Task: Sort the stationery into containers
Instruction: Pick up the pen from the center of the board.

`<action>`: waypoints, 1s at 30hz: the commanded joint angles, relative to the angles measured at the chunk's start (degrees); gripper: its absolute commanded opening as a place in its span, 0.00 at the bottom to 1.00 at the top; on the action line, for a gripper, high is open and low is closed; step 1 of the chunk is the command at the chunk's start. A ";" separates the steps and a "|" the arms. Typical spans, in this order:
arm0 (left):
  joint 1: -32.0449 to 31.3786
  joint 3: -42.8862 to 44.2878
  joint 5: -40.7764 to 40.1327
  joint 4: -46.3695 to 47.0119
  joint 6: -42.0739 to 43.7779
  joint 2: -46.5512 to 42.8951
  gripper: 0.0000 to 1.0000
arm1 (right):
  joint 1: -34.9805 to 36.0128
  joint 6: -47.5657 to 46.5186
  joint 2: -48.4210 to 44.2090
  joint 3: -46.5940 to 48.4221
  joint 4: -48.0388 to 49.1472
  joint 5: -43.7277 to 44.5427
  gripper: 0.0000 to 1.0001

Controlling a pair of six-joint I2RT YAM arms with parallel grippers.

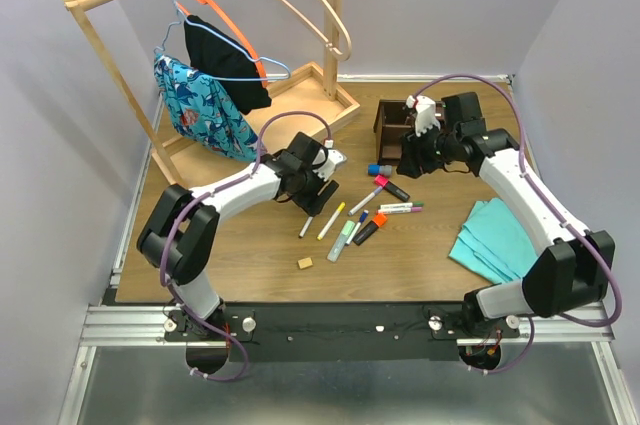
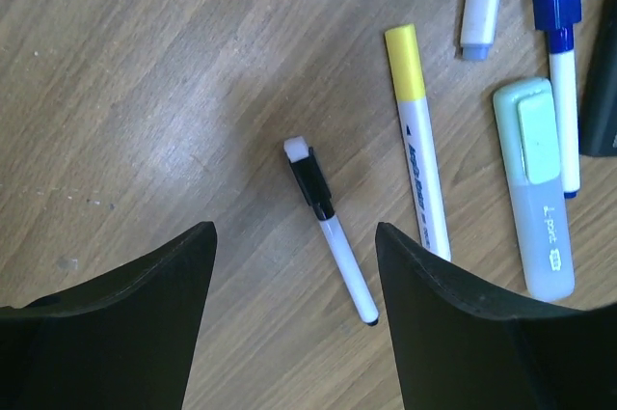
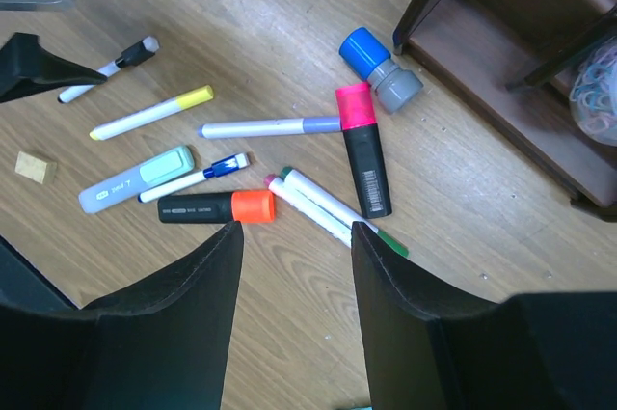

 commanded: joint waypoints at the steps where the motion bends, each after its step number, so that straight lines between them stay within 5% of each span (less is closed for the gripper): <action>1: -0.29 3.46 -2.51 -2.06 -2.97 2.91 0.73 | -0.12 0.43 -2.63 -0.82 1.62 1.80 0.57; 14: -2.22 6.98 -3.39 -2.94 -4.02 10.99 0.55 | -0.83 0.69 -6.06 -3.63 2.76 3.82 0.57; 18: -3.45 7.07 -3.65 -3.20 -4.02 11.87 0.34 | -1.36 0.69 -6.77 -3.90 2.68 4.26 0.57; 19: -3.63 6.89 -3.65 -3.38 -3.93 11.96 0.20 | -1.53 0.61 -6.85 -3.90 2.68 4.52 0.57; 22: -3.80 6.72 -3.92 -4.17 -3.58 11.18 0.00 | -1.79 0.34 -7.12 -3.63 2.50 5.22 0.57; 30: -3.80 20.93 3.36 -12.16 0.02 5.46 0.00 | -3.46 0.08 -7.38 -2.14 1.97 8.56 0.56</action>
